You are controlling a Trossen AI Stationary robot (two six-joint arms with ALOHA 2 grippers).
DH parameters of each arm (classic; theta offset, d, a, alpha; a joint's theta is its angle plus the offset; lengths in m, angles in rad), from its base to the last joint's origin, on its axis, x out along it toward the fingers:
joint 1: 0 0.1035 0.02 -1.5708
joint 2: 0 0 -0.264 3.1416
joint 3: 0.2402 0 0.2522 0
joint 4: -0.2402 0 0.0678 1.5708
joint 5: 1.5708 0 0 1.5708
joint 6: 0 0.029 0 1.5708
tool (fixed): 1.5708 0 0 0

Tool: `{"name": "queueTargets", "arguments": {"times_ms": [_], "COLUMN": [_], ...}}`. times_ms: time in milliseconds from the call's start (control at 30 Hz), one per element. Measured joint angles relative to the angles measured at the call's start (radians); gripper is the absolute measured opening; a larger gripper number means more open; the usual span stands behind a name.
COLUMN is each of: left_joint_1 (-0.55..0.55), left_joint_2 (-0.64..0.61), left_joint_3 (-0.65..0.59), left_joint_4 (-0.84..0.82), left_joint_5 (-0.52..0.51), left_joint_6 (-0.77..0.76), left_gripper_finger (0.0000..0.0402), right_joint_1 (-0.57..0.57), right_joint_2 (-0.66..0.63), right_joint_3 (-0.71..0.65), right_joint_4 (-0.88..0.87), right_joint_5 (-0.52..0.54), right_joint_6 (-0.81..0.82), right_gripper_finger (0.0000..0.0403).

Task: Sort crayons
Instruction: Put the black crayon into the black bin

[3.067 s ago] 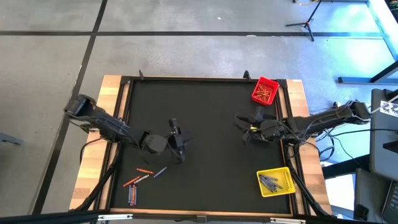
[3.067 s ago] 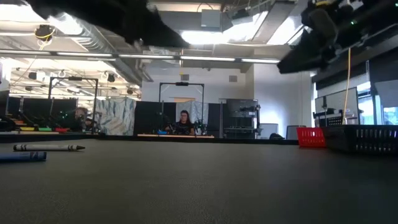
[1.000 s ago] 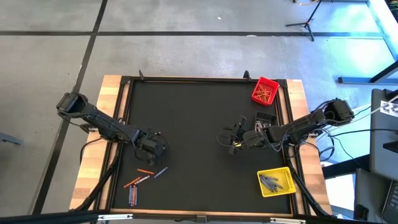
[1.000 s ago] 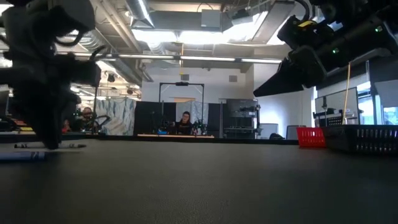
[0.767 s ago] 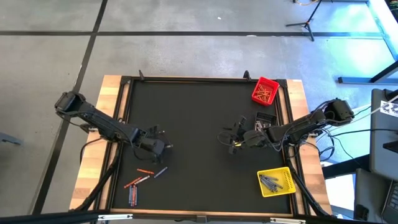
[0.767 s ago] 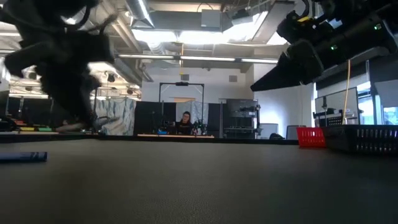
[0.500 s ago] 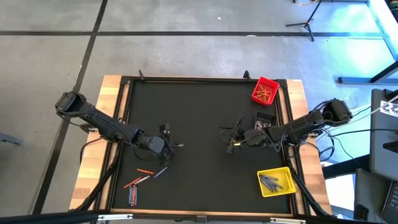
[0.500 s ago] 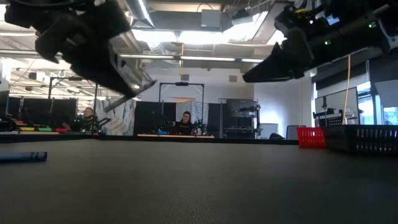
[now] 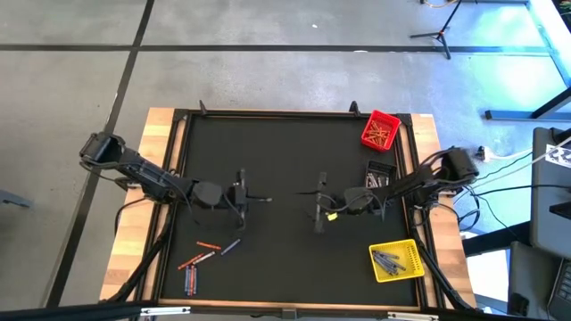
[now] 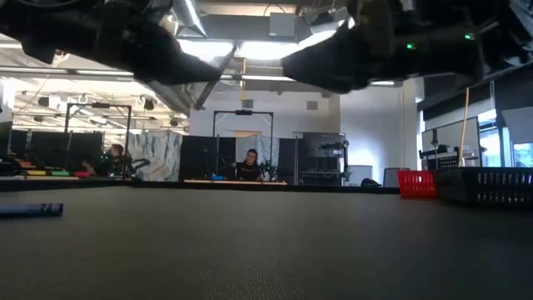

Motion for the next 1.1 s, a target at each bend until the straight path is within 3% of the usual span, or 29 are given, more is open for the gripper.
{"name": "queueTargets", "arguments": {"times_ms": [233, 367, 600, 733, 1000, 1100], "left_joint_1": [0.008, 0.014, 0.015, 0.015, 0.008, 0.008], "left_joint_2": [0.055, 0.105, 0.179, 0.178, 0.176, 0.176], "left_joint_3": [-0.032, -0.040, -0.039, -0.039, -0.039, -0.039], "left_joint_4": [0.262, 0.350, 0.462, 0.474, 0.501, 0.501], "left_joint_5": [0.003, 0.049, 0.042, 0.035, 0.025, 0.025], "left_joint_6": [0.166, 0.192, 0.210, 0.213, 0.223, 0.221], "left_gripper_finger": [0.0011, 0.0006, 0.0008, 0.0008, 0.0008, 0.0009], "right_joint_1": [-0.026, -0.058, -0.091, -0.090, -0.097, -0.097], "right_joint_2": [0.116, 0.154, 0.178, 0.181, 0.181, 0.181], "right_joint_3": [0.147, 0.193, 0.253, 0.263, 0.263, 0.263], "right_joint_4": [0.052, 0.123, 0.125, 0.112, 0.082, 0.082], "right_joint_5": [-0.049, -0.091, -0.223, -0.234, -0.271, -0.275], "right_joint_6": [-0.057, -0.054, -0.053, -0.053, -0.062, -0.102], "right_gripper_finger": [0.0225, 0.0225, 0.0218, 0.0172, 0.0030, 0.0013]}}
